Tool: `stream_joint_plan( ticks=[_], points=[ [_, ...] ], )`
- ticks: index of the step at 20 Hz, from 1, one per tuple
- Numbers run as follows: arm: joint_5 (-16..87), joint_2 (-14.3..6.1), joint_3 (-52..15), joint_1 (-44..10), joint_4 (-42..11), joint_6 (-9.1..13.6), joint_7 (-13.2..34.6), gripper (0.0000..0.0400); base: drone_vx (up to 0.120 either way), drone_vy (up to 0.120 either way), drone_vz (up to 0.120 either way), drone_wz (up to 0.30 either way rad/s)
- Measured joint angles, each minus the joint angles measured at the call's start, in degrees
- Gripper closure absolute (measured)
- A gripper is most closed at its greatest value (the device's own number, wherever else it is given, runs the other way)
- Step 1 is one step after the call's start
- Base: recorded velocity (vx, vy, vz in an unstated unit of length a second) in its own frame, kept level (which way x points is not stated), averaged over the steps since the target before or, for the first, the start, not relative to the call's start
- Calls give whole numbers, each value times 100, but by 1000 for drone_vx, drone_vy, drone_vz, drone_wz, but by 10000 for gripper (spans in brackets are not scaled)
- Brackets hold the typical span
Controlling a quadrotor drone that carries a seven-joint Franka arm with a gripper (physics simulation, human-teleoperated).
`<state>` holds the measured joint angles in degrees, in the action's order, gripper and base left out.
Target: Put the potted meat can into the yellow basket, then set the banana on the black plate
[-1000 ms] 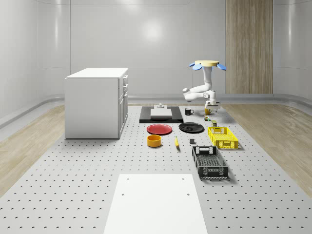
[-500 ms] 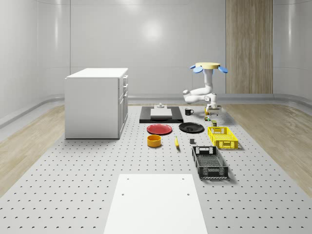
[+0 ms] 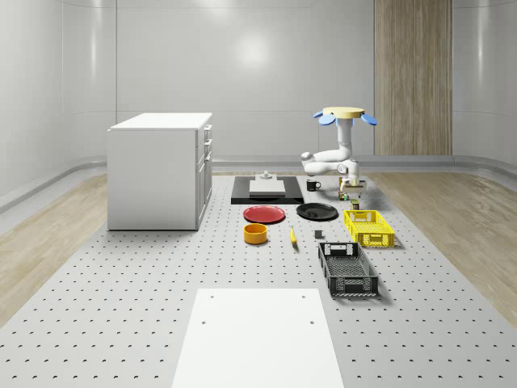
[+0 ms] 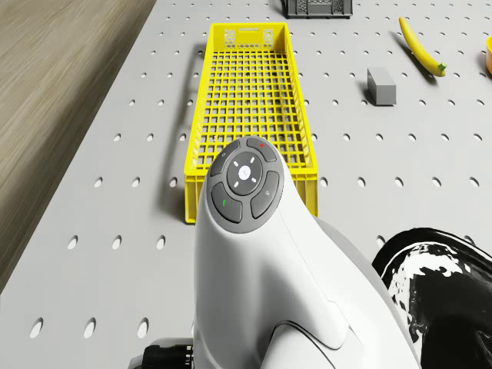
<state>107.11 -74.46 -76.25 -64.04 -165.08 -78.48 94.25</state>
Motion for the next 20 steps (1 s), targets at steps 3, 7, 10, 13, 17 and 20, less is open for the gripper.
stream_joint_plan(
  ticks=[3, 7, 10, 13, 17, 20],
  points=[
    [-30, -64, -15, -17, 4, -59, 16, 0, 120, 0, 0, 0],
    [-54, -149, -18, -38, 10, -143, 33, 0, 60, 0, 0, 0],
    [59, -233, 119, -39, 35, -266, 26, 0, 0, 0, 0, 0],
    [237, -318, 324, -42, 76, -412, 10, 0, 0, 0, 0, 0],
    [418, -405, 533, -57, 128, -568, 0, 0, 0, 0, 0, 0],
    [495, -451, 624, -71, 155, -646, 0, 12, 0, 0, 0, 0]
  ],
)
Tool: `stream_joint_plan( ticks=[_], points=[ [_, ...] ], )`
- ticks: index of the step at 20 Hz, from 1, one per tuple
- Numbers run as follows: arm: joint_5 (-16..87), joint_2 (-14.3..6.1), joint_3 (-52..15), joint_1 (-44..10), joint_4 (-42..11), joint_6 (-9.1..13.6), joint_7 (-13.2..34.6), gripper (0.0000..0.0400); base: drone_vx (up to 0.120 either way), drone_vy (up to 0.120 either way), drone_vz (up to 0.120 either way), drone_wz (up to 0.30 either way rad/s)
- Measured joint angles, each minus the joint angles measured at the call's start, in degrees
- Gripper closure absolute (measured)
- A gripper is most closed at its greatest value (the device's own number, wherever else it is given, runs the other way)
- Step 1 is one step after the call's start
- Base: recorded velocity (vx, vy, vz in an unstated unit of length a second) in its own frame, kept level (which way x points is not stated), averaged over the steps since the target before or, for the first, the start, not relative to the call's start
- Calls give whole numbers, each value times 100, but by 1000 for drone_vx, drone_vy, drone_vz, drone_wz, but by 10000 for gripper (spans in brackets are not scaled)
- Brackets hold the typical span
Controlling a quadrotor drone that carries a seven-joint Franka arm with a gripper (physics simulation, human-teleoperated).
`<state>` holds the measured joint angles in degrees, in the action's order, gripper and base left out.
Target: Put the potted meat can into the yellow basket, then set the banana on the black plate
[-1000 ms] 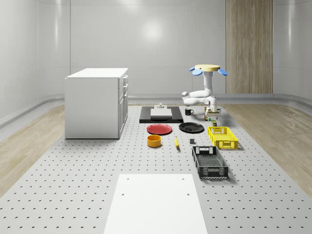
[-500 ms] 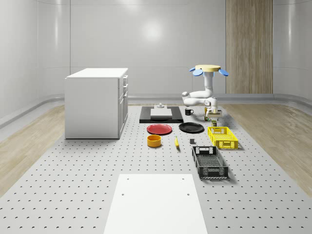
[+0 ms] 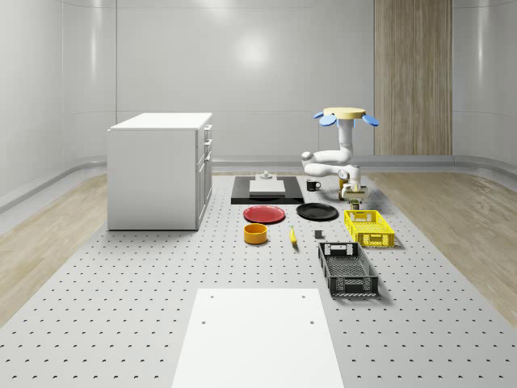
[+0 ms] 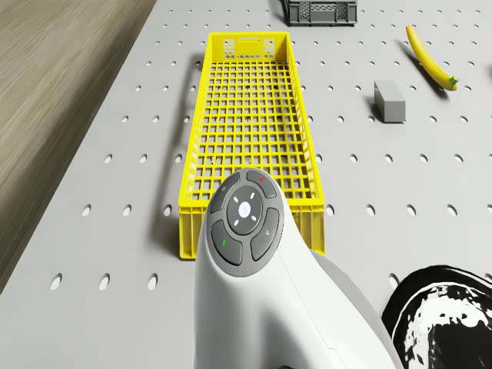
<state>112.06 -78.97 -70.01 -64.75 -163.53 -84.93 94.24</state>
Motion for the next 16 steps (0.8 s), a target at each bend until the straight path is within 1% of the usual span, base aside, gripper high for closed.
stream_joint_plan(
  ticks=[2, 3, 4, 9, 12, 16],
  points=[
    [27, -25, 34, -9, 12, -37, 2, 66, 0, 0, 0, 0],
    [35, -36, 46, -13, 16, -53, 4, 85, 0, 0, 0, 0],
    [43, -46, 55, -18, 20, -65, 7, 94, 0, 0, 0, 0],
    [66, -87, 75, -36, 31, -105, 1, 106, 0, 0, 0, 0],
    [-26, -100, -17, -40, 8, -83, 34, 112, 0, 0, 13, 0],
    [-260, -104, -266, -46, -49, 2, 50, 112, 0, 0, 120, 0]
  ],
)
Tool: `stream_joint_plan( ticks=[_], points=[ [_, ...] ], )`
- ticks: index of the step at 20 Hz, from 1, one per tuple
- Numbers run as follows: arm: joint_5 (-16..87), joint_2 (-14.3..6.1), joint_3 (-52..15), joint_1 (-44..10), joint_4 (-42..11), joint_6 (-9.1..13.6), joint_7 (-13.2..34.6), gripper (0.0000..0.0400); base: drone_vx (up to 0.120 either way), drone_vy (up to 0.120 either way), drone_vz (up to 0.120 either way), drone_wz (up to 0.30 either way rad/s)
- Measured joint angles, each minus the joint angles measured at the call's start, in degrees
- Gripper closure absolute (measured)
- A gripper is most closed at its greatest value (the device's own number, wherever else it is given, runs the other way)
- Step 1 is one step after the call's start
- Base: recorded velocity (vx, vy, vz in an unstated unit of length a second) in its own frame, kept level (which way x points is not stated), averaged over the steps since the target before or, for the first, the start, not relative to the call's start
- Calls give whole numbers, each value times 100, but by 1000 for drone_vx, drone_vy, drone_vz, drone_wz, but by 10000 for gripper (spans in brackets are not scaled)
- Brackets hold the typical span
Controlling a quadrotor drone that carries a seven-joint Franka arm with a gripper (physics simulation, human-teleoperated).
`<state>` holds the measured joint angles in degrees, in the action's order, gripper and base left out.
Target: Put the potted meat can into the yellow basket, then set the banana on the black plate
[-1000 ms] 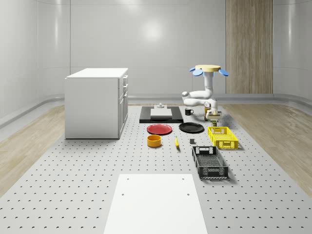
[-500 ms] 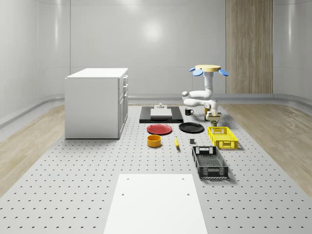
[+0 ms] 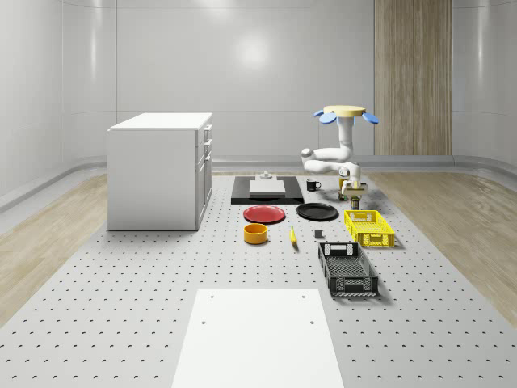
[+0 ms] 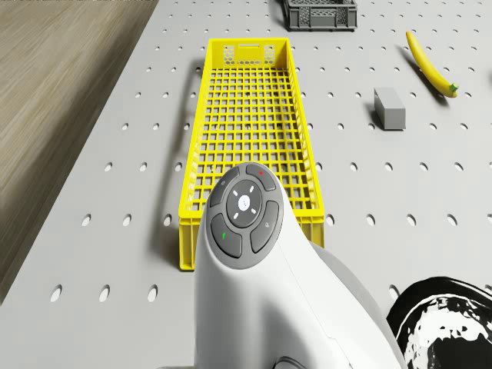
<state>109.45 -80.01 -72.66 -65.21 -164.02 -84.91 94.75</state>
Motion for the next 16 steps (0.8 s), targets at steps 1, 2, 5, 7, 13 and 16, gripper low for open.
stream_joint_plan(
  ticks=[1, 2, 5, 7, 13, 16],
  points=[
    [-47, -3, -49, -3, -10, 13, 6, 112, 0, 0, 120, 0],
    [-87, -8, -90, -6, -17, 22, 11, 112, 0, 0, 120, 0],
    [-176, -27, -177, -17, -31, 31, 24, 112, 40, 0, 120, 0],
    [-214, -43, -214, -24, -36, 27, 32, 112, 120, 0, 120, 0],
    [-281, -98, -268, -43, -41, -10, 44, 112, 120, 0, 67, 0],
    [-300, -126, -280, -51, -40, -34, 47, 113, 120, 0, 0, 0]
  ],
)
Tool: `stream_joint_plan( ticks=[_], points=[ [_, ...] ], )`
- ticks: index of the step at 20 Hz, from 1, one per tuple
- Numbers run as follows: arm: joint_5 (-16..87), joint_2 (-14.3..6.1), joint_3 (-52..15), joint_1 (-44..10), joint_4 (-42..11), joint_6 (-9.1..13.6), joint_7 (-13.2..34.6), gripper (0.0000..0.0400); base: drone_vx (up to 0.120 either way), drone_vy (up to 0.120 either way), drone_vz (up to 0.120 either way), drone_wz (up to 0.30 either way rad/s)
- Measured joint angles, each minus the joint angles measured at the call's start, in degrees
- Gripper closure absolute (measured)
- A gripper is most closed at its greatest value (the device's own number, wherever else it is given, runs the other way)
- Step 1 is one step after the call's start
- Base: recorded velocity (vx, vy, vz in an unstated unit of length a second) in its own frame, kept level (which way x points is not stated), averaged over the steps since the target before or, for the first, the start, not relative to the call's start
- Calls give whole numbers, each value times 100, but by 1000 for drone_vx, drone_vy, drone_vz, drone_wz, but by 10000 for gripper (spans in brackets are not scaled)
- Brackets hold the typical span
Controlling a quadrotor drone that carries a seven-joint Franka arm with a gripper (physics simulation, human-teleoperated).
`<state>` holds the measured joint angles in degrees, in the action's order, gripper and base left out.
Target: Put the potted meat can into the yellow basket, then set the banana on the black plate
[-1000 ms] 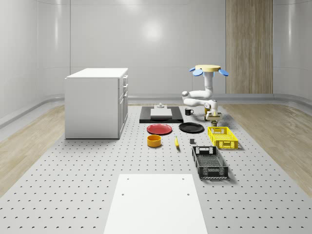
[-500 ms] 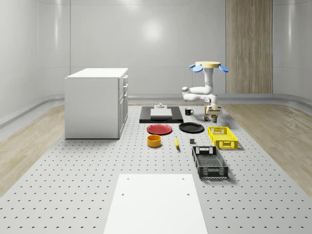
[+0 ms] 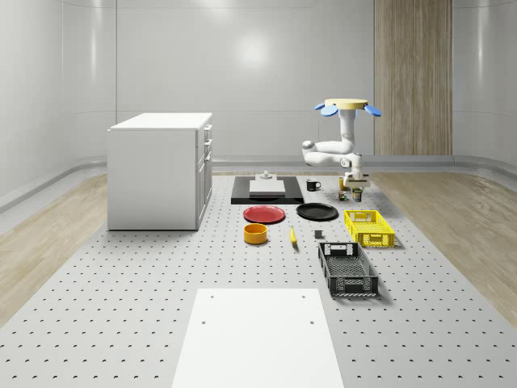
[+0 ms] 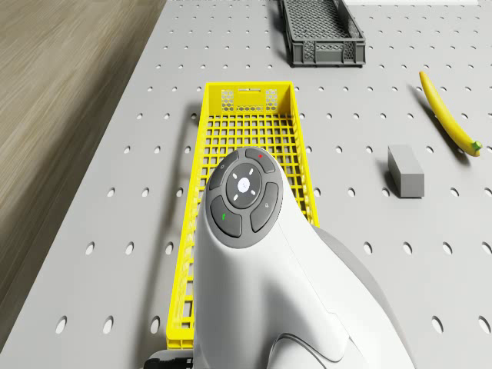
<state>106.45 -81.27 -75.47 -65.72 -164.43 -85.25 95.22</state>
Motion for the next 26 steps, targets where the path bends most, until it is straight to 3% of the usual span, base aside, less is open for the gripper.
stream_joint_plan(
  ticks=[23, 26],
  points=[
    [-88, -189, -42, -52, 9, -175, 35, 113, 120, 0, 0, 0],
    [-97, -210, -45, -58, 10, -194, 39, 113, 120, 0, -107, 0]
  ],
)
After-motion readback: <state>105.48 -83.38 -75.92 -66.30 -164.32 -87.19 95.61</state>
